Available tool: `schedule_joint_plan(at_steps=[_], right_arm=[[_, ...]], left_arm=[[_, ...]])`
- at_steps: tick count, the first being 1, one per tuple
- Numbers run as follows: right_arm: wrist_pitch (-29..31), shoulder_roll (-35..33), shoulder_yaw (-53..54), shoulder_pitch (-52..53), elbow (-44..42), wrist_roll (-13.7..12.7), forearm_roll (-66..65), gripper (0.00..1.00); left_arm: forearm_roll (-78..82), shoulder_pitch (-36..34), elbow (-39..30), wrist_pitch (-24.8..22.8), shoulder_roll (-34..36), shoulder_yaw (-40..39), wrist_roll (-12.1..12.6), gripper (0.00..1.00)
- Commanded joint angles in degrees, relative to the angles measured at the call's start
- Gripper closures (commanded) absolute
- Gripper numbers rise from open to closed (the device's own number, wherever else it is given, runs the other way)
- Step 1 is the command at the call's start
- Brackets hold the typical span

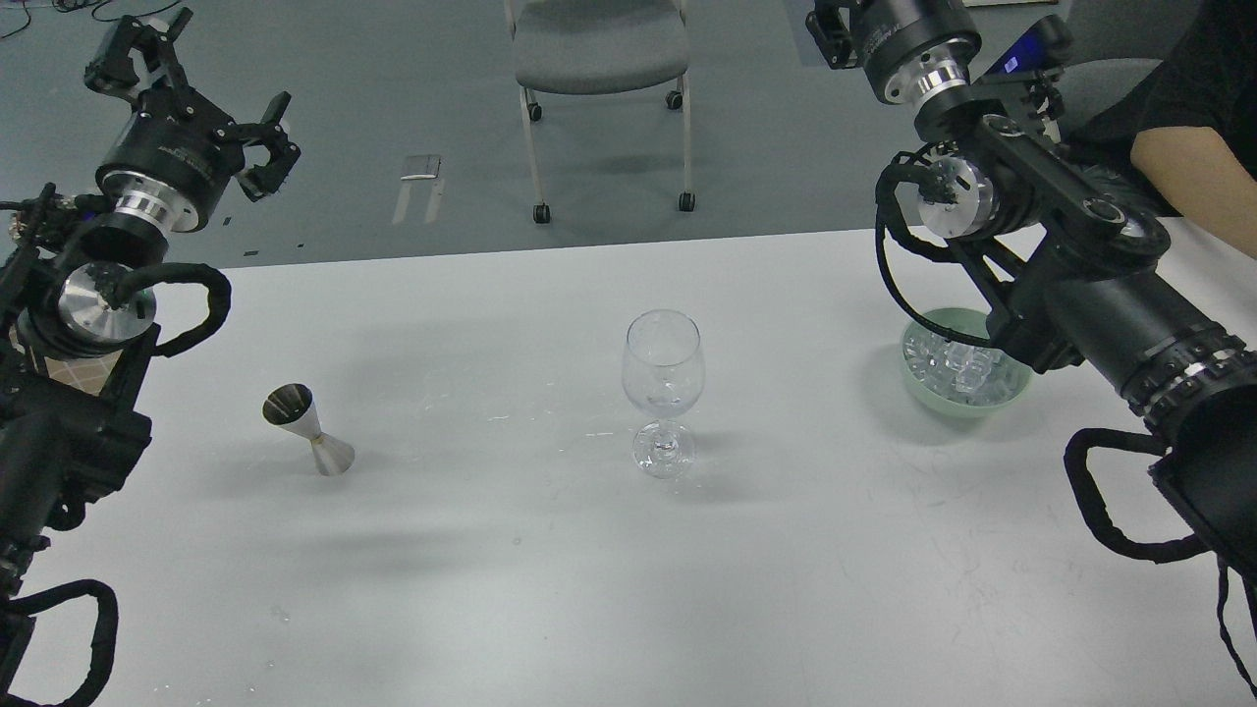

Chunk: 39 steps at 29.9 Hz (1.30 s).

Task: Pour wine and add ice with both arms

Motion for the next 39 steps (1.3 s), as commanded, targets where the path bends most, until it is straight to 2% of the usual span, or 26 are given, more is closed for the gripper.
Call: schedule_joint_plan(at_steps=[1,7,10,12,13,14,16,17,18,19,20,21,22,23,27,31,35,37,39], right_arm=[[0.4,0.2,2.7,-0.1,-1.6,2.3,2.1,0.0],[0.5,0.0,2.5,-0.4,-1.8,2.3,1.9,0.0],[0.2,0.2,2.5,-0.3,-1.9,2.3,1.9,0.0],[-0.3,0.4,2.6,0.2,-2.0,2.3,1.9,0.0],[-0.3,0.5,2.6,0.2,-1.9,2.3,1.9,0.0],[-0.2,0.8,2.5,0.1,-1.9,2.3,2.0,0.0],[-0.2,1.0,2.5,-0.2,-2.0,2.3,2.1,0.0],[-0.3,1.0,2.4,-0.4,-2.2,2.3,2.1,0.0],[-0.3,1.0,2.4,-0.5,-3.1,2.3,2.2,0.0],[-0.3,1.2,2.4,-0.5,-3.7,2.3,2.3,0.0],[-0.3,1.6,2.5,-0.5,-4.5,2.3,2.3,0.0],[-0.3,1.8,2.4,-0.5,-4.6,2.3,2.3,0.0],[-0.3,2.0,2.4,-0.6,-4.8,2.3,2.3,0.0],[-0.3,2.0,2.4,-0.7,-4.7,2.3,2.3,0.0],[-0.1,2.1,2.3,-0.8,-4.7,2.3,2.3,0.0],[0.2,2.3,2.1,-0.9,-4.5,2.3,2.2,0.0],[1.3,2.4,2.2,-1.6,-4.8,2.0,2.2,0.0],[3.9,2.4,2.2,-1.8,-4.8,2.1,2.1,0.0],[4.6,2.7,2.2,-2.5,-4.6,2.3,1.9,0.0]], left_arm=[[-0.2,-0.1,-0.2,-0.2,-0.7,-0.1,1.5,0.02],[-0.2,-0.3,-0.5,0.3,-2.9,0.8,1.9,0.02],[-0.2,-0.9,-0.5,0.2,-2.8,0.7,4.6,0.02],[-0.8,-1.2,-0.2,-0.1,-2.9,0.0,10.3,0.02],[-1.0,-1.2,-0.2,-0.3,-3.0,-0.4,11.5,0.02],[-1.0,-1.1,-0.2,-0.3,-3.0,-0.4,12.4,0.02],[-1.0,-1.1,-0.2,-0.4,-3.0,-0.5,11.7,0.02],[-0.9,-1.4,0.3,-0.7,-3.0,-0.4,9.4,0.02],[-0.2,-1.3,0.5,-0.4,-2.9,-0.1,5.2,0.02],[-0.1,-1.2,0.5,0.0,-3.0,0.2,2.6,0.02],[0.1,-1.0,0.9,0.4,-3.1,0.9,-3.1,0.02],[0.2,-0.8,1.3,0.7,-3.2,0.9,-5.9,0.02],[0.2,-0.5,1.5,0.8,-3.3,1.0,-9.6,0.02],[0.2,-0.4,1.5,0.8,-3.3,1.0,-11.0,0.02],[0.0,-0.7,0.9,0.1,-2.5,5.4,-11.3,0.02],[-0.9,-0.6,2.0,-0.4,-2.4,5.5,-11.9,0.02],[-1.0,-0.5,3.4,-4.7,-3.0,5.3,-12.2,0.02],[-1.0,-0.4,3.4,-6.5,-3.1,5.3,-12.1,0.02],[-1.0,-0.4,3.4,-6.9,-3.3,5.3,-12.4,0.02]])
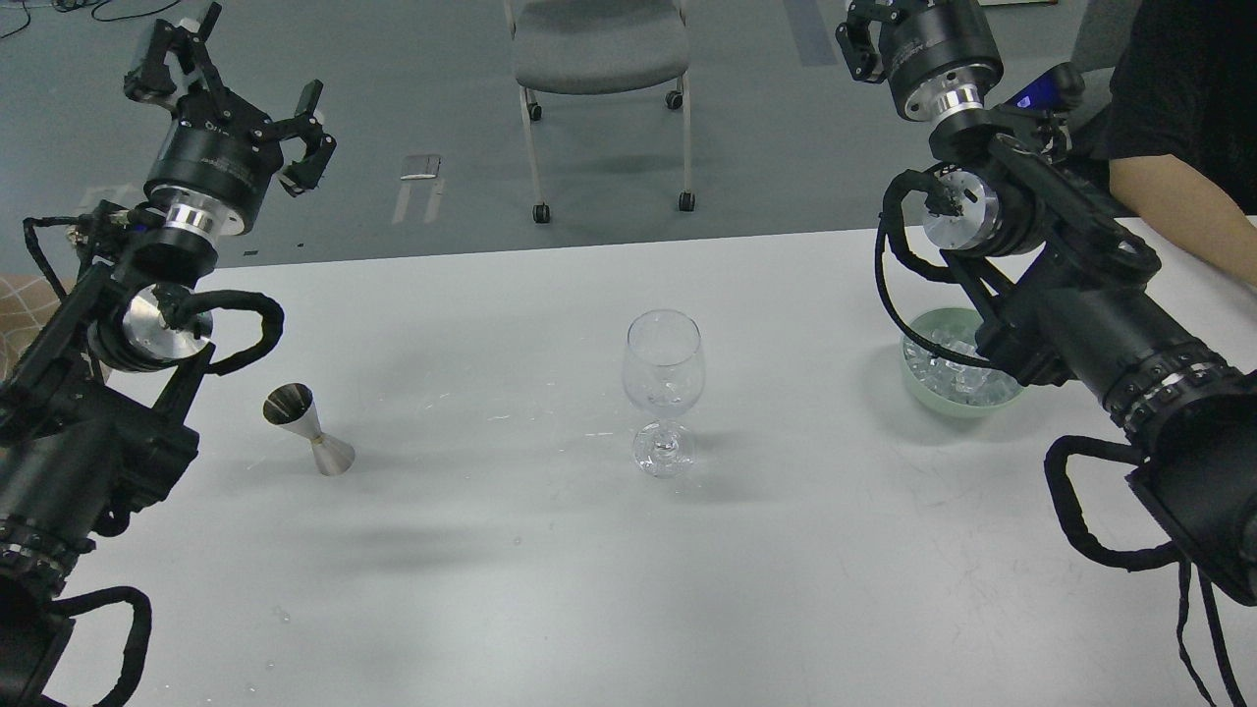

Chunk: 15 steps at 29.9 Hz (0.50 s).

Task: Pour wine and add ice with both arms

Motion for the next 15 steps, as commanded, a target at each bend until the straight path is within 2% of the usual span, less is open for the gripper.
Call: schedule_joint_plan(at_steps=[1,5,12,15], right_arm=[[1.5,0.3,0.0,-1.0,0.1,0.2,-0.2,0.0],[1.5,0.1,0.0,-1.0,0.1,0.2,-0.3,0.0],[1.8,0.1,-0.8,-1.1,0.1,0.2,-0.4,0.0],[2.3,0.2,-2.9,-0.8,0.2,0.2,-0.4,0.0]], left_arm=[[0.0,0.2,-0.1,-1.3,-0.3,0.0,-0.5,0.02],[0.3,0.2,-0.3,-0.9,0.2,0.3,-1.5,0.02],[1.1,0.6,-0.2,-2.1,1.5,1.6,-1.1,0.02],[1.1,0.2,0.0,-3.1,2.4,5.2,-1.0,0.02]])
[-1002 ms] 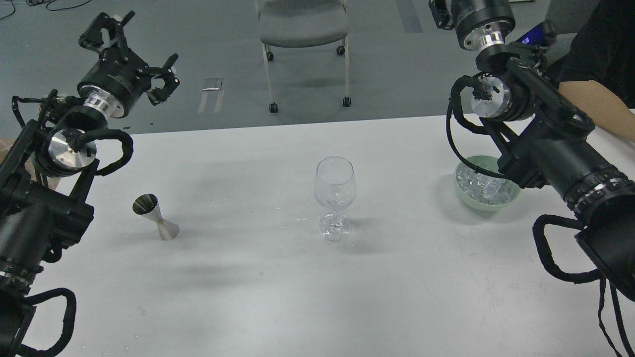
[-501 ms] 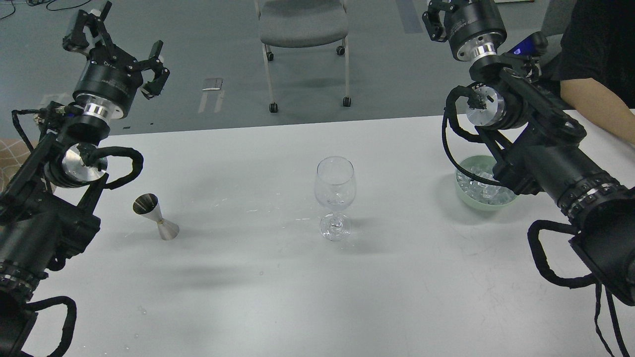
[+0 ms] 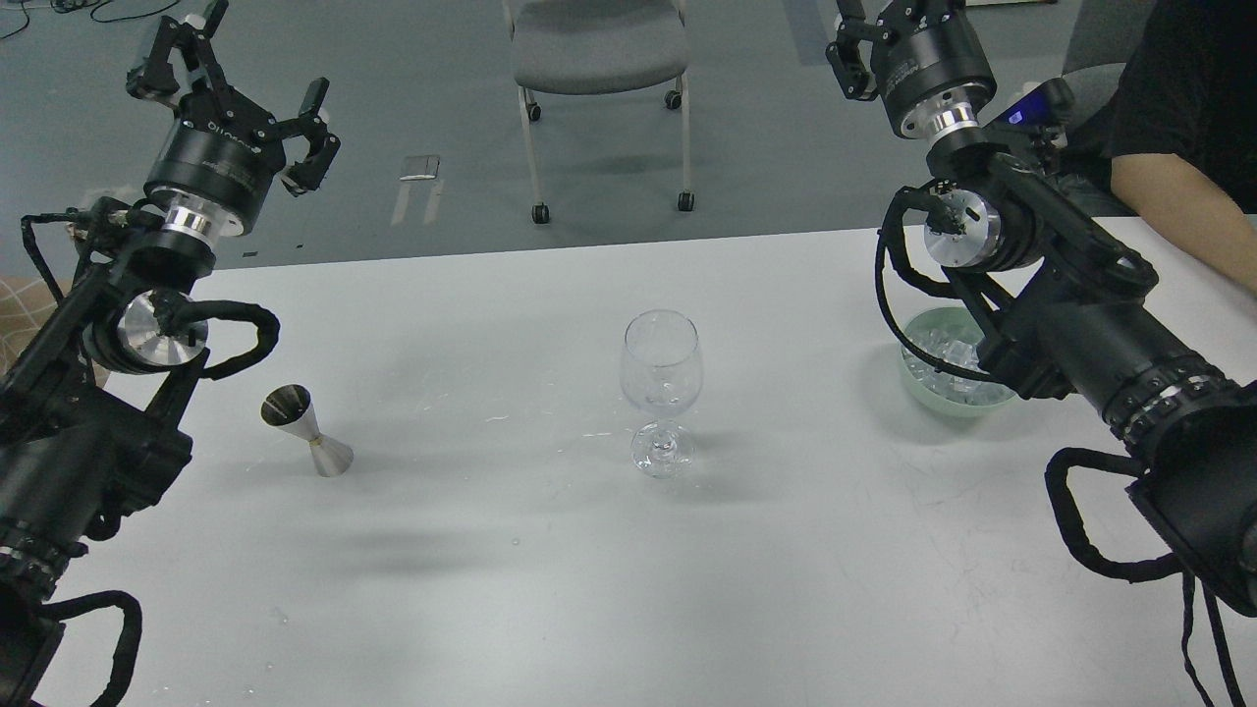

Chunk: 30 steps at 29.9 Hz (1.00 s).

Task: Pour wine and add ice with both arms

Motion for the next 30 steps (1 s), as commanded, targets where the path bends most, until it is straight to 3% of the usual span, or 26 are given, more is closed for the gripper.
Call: schedule_joint_plan(at_steps=[1,5,15,30], right_arm=[[0.3,0.1,-1.8,0.4,0.2,0.0,0.1,0.0],[0.4,0.2,-1.9,0.7,0.3,0.0,0.1,0.0],[0.3,0.2,-2.0,0.5,0.2,0.0,0.1,0.0],[0.2,0.3,-2.1,0.9,0.3,0.0,0.1,0.0]], left_arm=[[0.0,-0.5,0.1,-1.4,1.5,3.7,0.1,0.02],[-0.5,-0.9,0.3,-2.0,3.1,4.6,0.8,0.02],[-0.4,-1.5,0.3,1.7,2.6,4.0,0.0,0.02],[-1.0,-1.1,-0.6,2.9,3.1,4.1,-0.3,0.02]])
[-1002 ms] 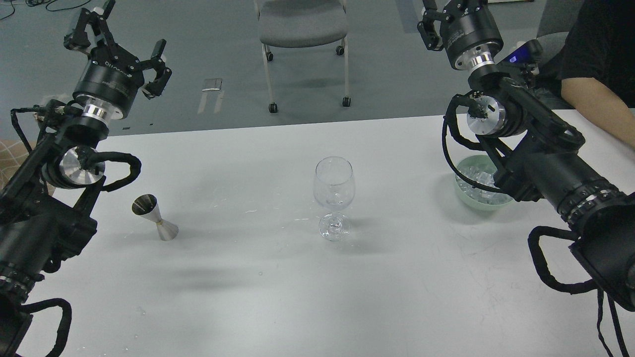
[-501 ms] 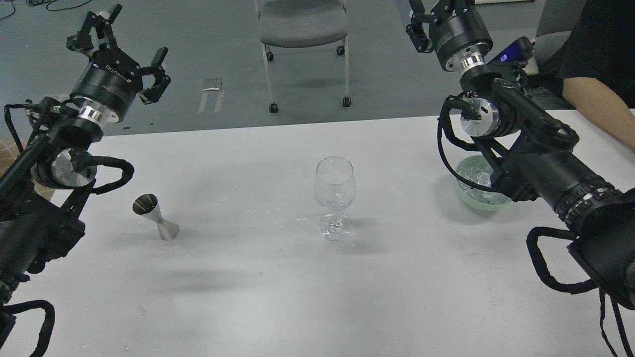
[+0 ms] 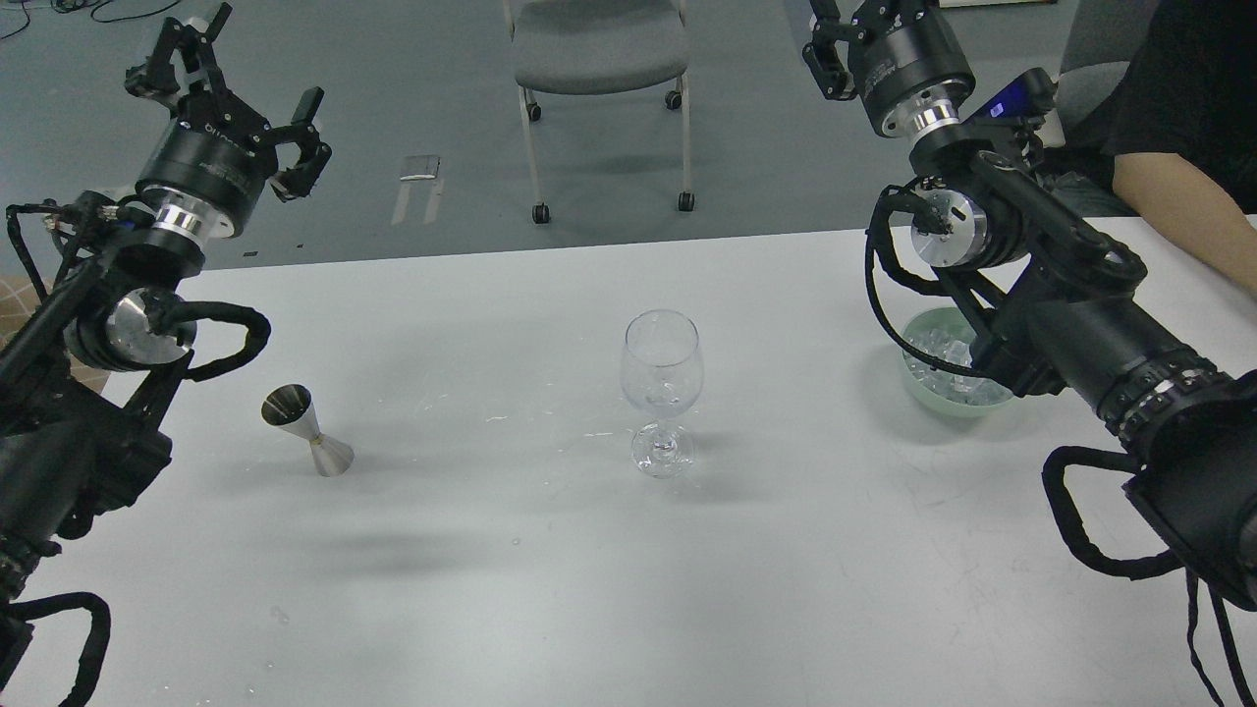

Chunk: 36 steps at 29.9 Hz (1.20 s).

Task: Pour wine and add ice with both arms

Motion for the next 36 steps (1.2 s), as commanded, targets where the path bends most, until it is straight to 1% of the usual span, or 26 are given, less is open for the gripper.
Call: schedule_joint_plan(at_steps=[1,7,14,23,30,31,33,36], right_arm=[[0.0,0.1,-0.1,-0.3,0.2,0.0,0.0,0.0],[0.3,0.1,-2.4,0.1,0.8,0.0,0.2,0.0],[1.3,0.1,-2.5,0.7,0.6,0.0,0.2,0.0],[1.4,0.0,-2.5,0.9,0.5,0.0,0.2,0.0],[1.2,0.1,-2.5,1.6,0.1,0.0,0.1,0.0],[1.2,0.1,-2.5,1.6,0.0,0.0,0.1,0.0],[1.1,0.1,-2.5,1.7,-0.2,0.0,0.1,0.0],[1.1,0.0,-2.5,2.0,-0.2,0.0,0.1,0.0]], left_arm=[[0.0,0.3,-0.3,-0.1,0.2,-0.2,0.2,0.02],[-0.1,0.6,-2.1,0.1,0.3,-0.3,0.3,0.01],[-0.2,0.6,-2.1,0.1,0.2,-0.5,0.8,0.01],[-2.5,0.6,-2.1,-0.7,0.9,-0.7,0.8,0.01],[-4.8,0.6,-2.6,0.7,1.1,-1.0,1.0,0.01],[-5.1,0.6,-2.7,0.8,1.1,-0.9,1.2,0.01],[-6.2,1.0,-2.9,0.8,1.9,-1.1,2.9,0.01],[-9.1,1.5,-2.9,0.8,3.1,-3.3,2.9,0.01]])
